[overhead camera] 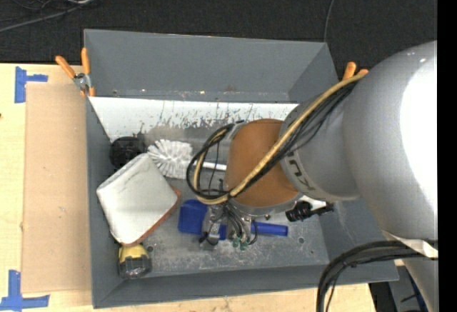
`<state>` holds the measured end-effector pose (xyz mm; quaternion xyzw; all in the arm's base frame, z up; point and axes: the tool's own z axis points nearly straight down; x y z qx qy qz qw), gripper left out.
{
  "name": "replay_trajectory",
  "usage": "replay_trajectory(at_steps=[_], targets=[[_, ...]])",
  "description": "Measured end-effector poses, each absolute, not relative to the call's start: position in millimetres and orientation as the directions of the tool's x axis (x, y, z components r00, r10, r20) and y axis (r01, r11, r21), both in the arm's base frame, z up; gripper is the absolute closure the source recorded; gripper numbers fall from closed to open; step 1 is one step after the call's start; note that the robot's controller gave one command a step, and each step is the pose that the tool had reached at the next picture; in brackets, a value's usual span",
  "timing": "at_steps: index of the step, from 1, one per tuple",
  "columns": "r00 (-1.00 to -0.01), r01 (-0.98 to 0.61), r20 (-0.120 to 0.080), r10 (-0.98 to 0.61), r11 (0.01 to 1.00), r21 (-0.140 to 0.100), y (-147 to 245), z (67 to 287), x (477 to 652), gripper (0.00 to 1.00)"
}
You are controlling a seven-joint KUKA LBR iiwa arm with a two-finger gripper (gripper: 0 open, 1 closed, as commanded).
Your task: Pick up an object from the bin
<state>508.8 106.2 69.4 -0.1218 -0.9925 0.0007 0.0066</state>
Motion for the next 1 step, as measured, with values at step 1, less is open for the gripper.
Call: replay_trajectory(at_steps=[1], targets=[[-0.97,0.243,0.013,0.243,0.97,-0.003,106.0,69.7,508.8,1.0]])
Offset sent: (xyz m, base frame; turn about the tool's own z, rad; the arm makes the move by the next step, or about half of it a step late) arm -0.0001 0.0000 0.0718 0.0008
